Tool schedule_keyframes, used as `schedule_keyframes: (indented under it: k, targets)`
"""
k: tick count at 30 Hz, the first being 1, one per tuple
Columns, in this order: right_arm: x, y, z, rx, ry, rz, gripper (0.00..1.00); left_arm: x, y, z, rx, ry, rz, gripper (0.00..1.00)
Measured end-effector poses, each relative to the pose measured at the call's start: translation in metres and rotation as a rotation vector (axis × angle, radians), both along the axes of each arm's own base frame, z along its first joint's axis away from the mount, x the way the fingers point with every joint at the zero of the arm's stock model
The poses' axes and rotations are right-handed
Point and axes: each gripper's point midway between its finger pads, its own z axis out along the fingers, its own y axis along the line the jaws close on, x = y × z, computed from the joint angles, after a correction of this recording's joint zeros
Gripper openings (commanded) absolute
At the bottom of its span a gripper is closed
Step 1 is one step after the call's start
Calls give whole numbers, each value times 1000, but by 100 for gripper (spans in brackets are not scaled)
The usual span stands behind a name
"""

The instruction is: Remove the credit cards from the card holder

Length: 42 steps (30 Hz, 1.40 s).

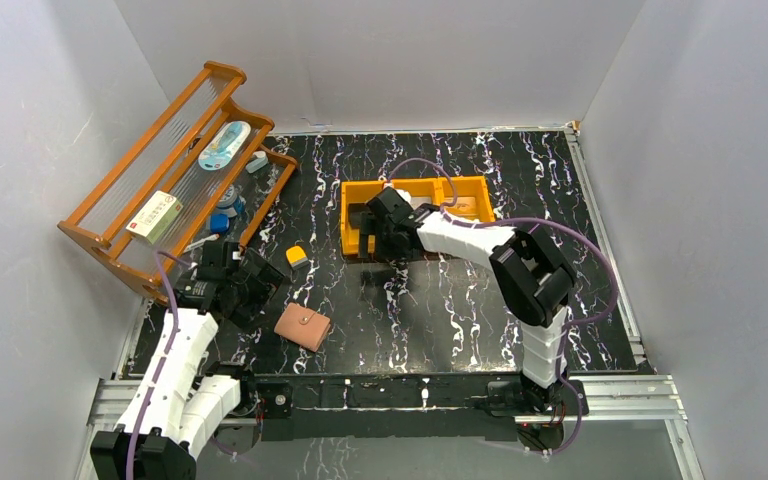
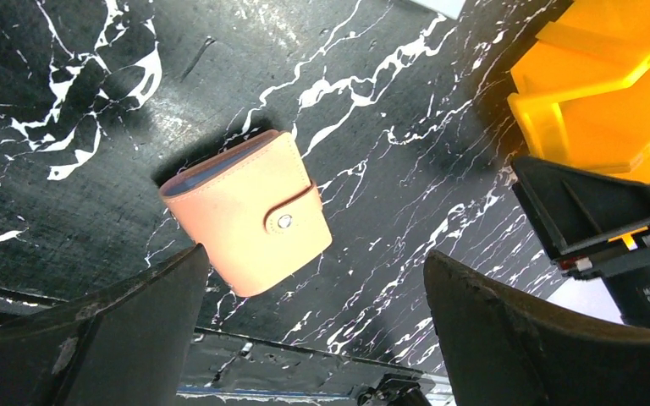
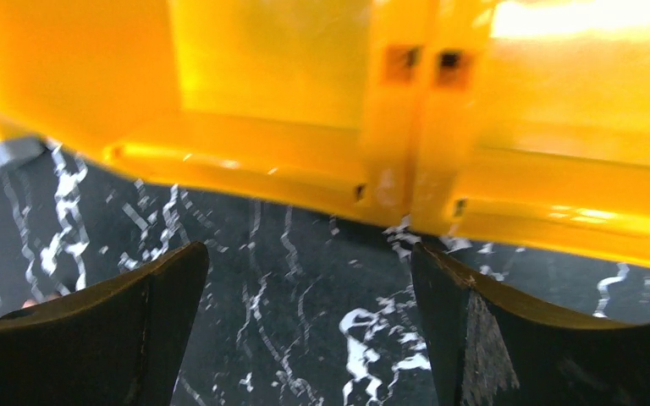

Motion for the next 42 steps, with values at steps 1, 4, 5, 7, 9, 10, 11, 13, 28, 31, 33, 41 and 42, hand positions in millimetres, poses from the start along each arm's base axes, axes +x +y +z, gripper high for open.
schedule_keyframes:
  k: [1,4,5,7,9,10,11,13,28,31,33,41,42]
  targets:
    - [-3,4,2,15,2,16,98,0,0,-1,1,2,3,98]
    - [-25,18,9,74,7,83,94,-4,2,-7,2,16,16,98]
    - [-33,23,11,95,8,107,92,-6,2,-9,3,22,21,98]
    - [-53,39,19,161,10,173,88,-9,3,-14,5,34,29,98]
    - [-69,56,26,223,18,238,86,-12,5,-18,12,53,48,98]
    - [-77,66,30,255,22,274,84,-13,7,-20,19,60,57,98]
    - [-84,75,33,282,25,307,83,-14,8,-21,25,63,63,98]
    - [-99,89,35,320,33,371,83,-14,12,-22,44,66,78,97]
    - [-150,162,1,355,127,608,73,-21,29,-31,101,65,182,92]
    - [-148,162,-4,294,90,602,58,-22,32,-28,115,54,199,93]
    - [-144,158,-10,242,59,581,56,-21,35,-23,125,39,211,93]
    - [-150,151,-10,186,-11,626,34,-16,38,-8,125,-34,228,95]
    - [-151,151,-9,185,-16,633,31,-16,38,-7,124,-39,228,95]
